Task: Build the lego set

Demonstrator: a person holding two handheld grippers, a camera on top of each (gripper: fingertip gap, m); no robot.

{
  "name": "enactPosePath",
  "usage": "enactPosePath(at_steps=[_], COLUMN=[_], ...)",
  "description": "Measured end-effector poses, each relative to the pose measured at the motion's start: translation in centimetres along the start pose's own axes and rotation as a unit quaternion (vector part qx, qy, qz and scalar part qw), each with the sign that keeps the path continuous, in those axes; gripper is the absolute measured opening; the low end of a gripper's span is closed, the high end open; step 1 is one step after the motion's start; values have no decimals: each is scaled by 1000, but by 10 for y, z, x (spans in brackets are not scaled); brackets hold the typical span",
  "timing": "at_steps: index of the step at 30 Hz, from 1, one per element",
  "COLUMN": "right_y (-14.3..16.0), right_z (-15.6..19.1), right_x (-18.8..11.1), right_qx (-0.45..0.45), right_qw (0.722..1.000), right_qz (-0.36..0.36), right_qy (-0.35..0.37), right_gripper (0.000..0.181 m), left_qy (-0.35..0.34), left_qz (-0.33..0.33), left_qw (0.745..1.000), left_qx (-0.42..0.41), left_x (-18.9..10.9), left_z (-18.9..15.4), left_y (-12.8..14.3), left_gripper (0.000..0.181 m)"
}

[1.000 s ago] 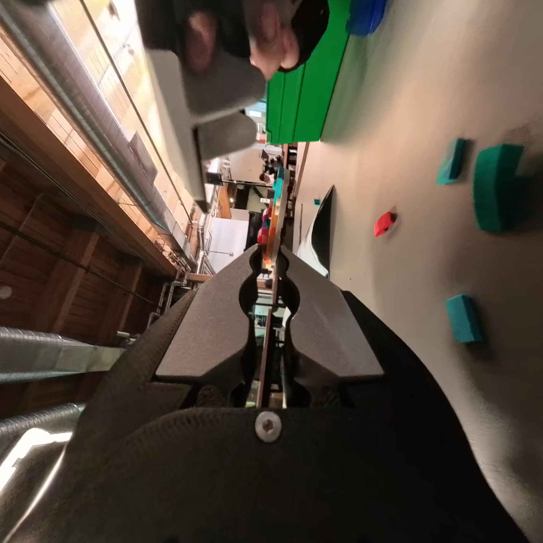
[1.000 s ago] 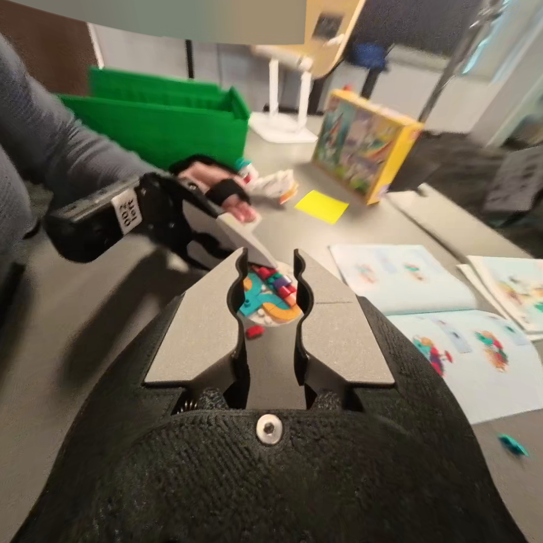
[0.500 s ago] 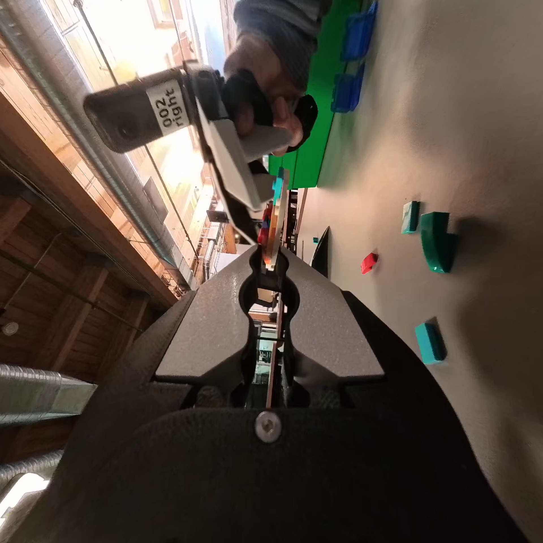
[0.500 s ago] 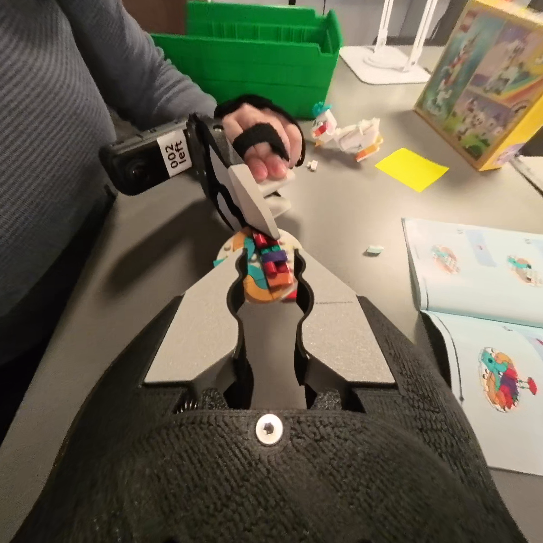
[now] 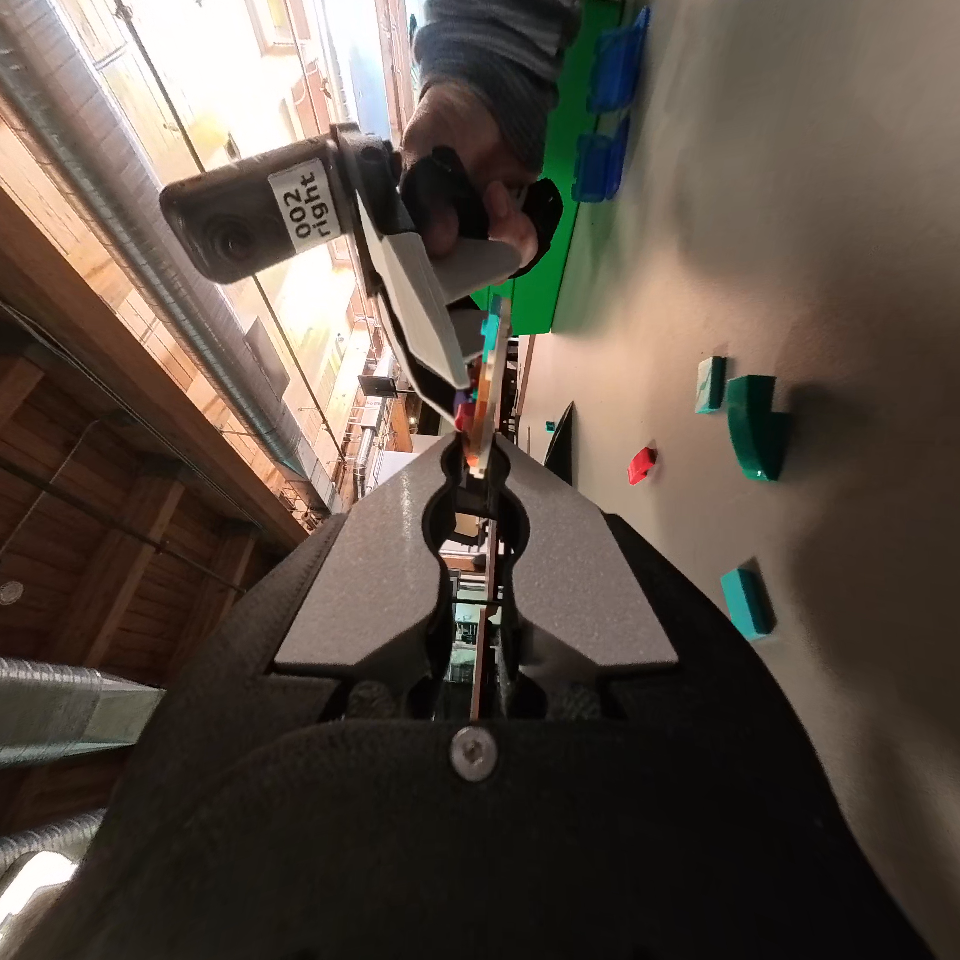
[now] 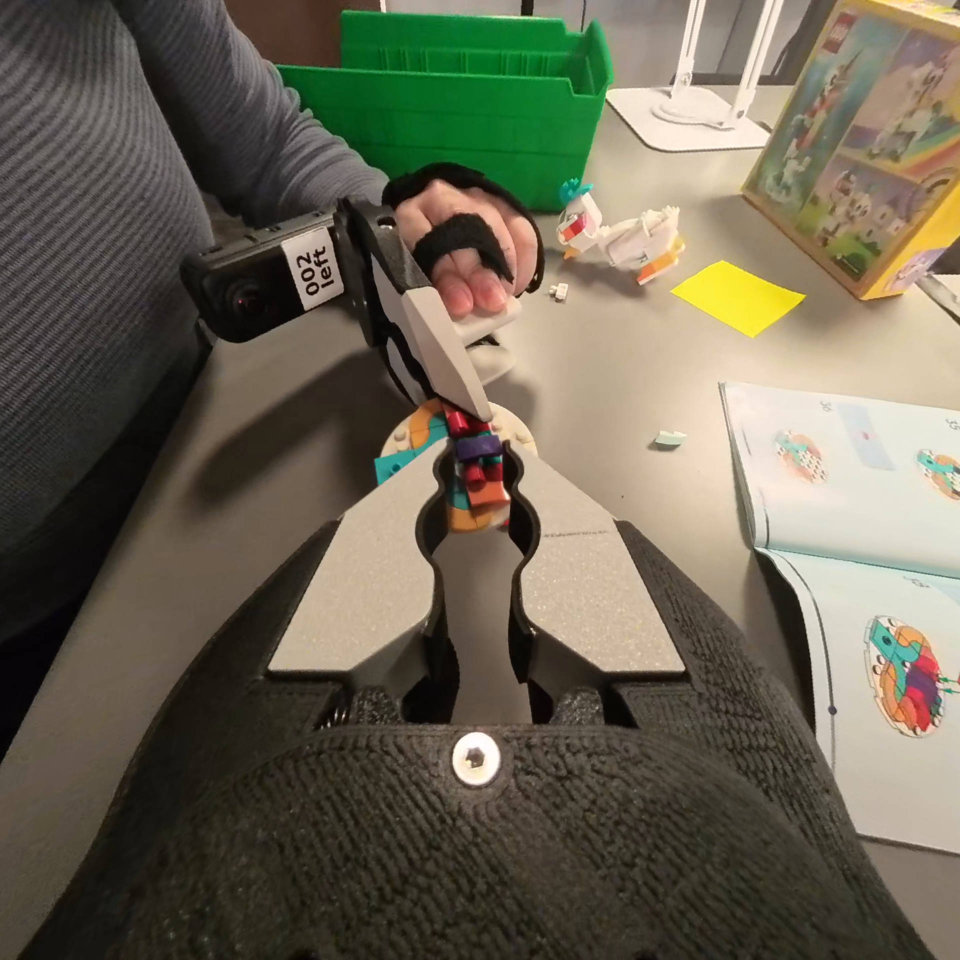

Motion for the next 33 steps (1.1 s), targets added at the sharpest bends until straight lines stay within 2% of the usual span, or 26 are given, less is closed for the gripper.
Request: enactPosePath(at_steps=[3,6,10,13,17,21,25,33], right_y=[0,9,46,60,67,66,66,63], right_z=[0,-6,-18,-20,-21,-21,-22,-17], right_x=[-6,-22,-36,-31,-23,-21,-22,-19], right_qx=[-1,8,48,69,86,94,109,99], right_qw=[1000,998,981,972,969,969,969,976], right_qz=[-12,3,122,171,194,191,184,173], right_qy=[14,70,145,144,128,122,122,91], right_gripper=[16,16,16,16,16,16,29,35], left_qy=[3,7,10,13,14,15,16,20], left_qz=[1,4,6,6,6,6,6,6], left_qw=[1000,1000,1000,1000,1000,1000,1000,1000], left_qx=[2,5,5,7,9,9,9,10], left_x=[0,0,0,-1,-1,-1,-1,-1], left_z=[-1,-2,-3,-3,-4,-4,-4,-5], left_y=[1,3,4,4,4,5,5,5], left_gripper=[7,7,7,7,7,7,7,7])
Point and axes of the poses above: each gripper's, where its closed fingertips meet, x out along the fingers, y out of its underside, z = x × y across the jaws, the point moved 7 cm from there along -x, back along the fingers, and after that the axes turned 14 degrees about -y, right-handed, at the moved point
